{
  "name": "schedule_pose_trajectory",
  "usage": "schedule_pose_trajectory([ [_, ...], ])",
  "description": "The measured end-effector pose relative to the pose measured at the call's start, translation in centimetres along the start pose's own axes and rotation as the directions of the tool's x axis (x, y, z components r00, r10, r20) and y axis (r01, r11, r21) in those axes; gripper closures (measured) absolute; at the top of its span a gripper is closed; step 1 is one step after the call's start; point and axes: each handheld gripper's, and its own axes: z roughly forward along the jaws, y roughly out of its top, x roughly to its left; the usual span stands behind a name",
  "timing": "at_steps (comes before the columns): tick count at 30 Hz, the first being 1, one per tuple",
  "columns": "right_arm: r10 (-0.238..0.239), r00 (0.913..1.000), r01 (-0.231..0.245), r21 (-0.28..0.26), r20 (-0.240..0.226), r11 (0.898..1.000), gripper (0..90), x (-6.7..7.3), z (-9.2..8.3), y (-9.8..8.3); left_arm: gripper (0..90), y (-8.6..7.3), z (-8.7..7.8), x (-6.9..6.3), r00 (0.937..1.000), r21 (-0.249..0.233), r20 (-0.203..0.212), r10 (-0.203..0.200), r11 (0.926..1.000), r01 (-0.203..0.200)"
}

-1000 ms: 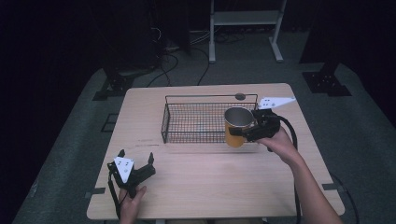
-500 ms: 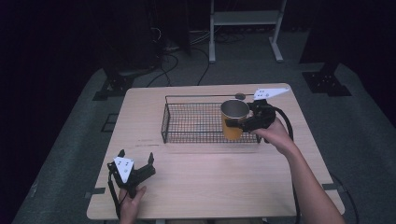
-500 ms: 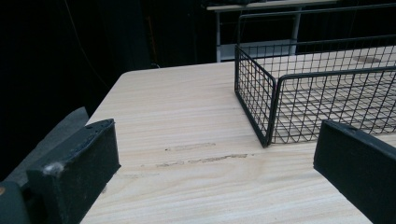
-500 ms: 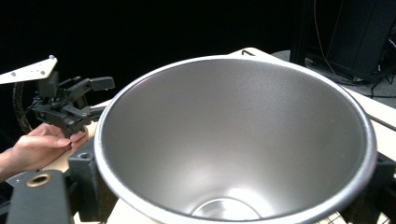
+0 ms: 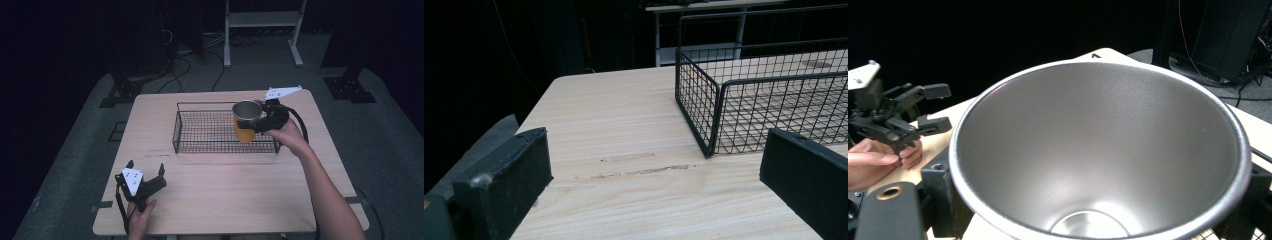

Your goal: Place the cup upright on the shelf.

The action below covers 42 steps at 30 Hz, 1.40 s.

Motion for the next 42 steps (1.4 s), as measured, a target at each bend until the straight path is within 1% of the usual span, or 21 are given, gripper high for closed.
schedule_pose_trajectory([
  [8,0.017,0.9998,-0.017,0.013,0.012,1.000,12.4,-1.0,0.9,0.3,0.0,0.0,0.0,0.0,1.0000,-0.001,0.002,-0.003,1.0000,0.003],
  [10,0.018,0.9997,-0.018,0.007,0.017,1.000,12.4,-1.1,1.0,0.5,0.0,0.0,0.0,0.0,1.0000,-0.001,0.002,-0.002,1.0000,0.002],
  [16,0.024,0.9995,-0.025,0.027,0.021,0.999,12.4,-1.7,1.5,0.8,0.0,0.0,0.0,0.1,1.0000,-0.001,0.003,-0.004,1.0000,0.004],
  [19,0.015,0.9996,-0.016,0.037,0.024,0.999,12.4,-1.8,1.9,1.2,0.0,0.0,0.0,0.0,1.0000,0.000,0.001,-0.003,1.0000,0.003],
  [21,0.007,0.9997,-0.008,0.033,0.021,0.999,12.4,-1.8,2.1,1.4,0.0,0.0,0.0,0.0,1.0000,-0.001,0.002,-0.001,1.0000,0.001],
  [29,0.006,0.9999,-0.006,0.039,0.014,0.999,12.4,-2.2,3.0,2.2,0.0,0.0,0.0,0.1,1.0000,-0.001,0.004,-0.003,1.0000,0.003],
  [31,-0.004,1.0000,0.004,0.041,0.008,0.999,12.4,-2.3,3.2,2.3,0.0,0.0,0.0,0.1,1.0000,-0.001,0.004,-0.004,1.0000,0.004],
  [33,-0.010,0.9999,0.009,0.046,0.010,0.999,12.3,-2.4,3.6,2.3,0.0,0.0,0.0,0.1,1.0000,0.000,0.004,-0.004,1.0000,0.004],
  [37,0.001,1.0000,-0.001,0.052,0.000,0.999,12.3,-2.8,4.2,2.1,0.0,0.0,0.0,0.1,1.0000,-0.001,0.005,-0.004,1.0000,0.004],
  [40,0.010,0.9999,-0.009,0.069,-0.011,0.998,12.3,-3.2,4.8,1.7,0.0,0.0,0.0,0.1,1.0000,-0.001,0.005,-0.005,1.0000,0.005],
  [42,0.018,0.9998,-0.017,0.076,-0.009,0.997,12.2,-3.4,5.1,1.5,0.0,0.0,0.0,0.1,1.0000,-0.001,0.005,-0.006,1.0000,0.006],
])
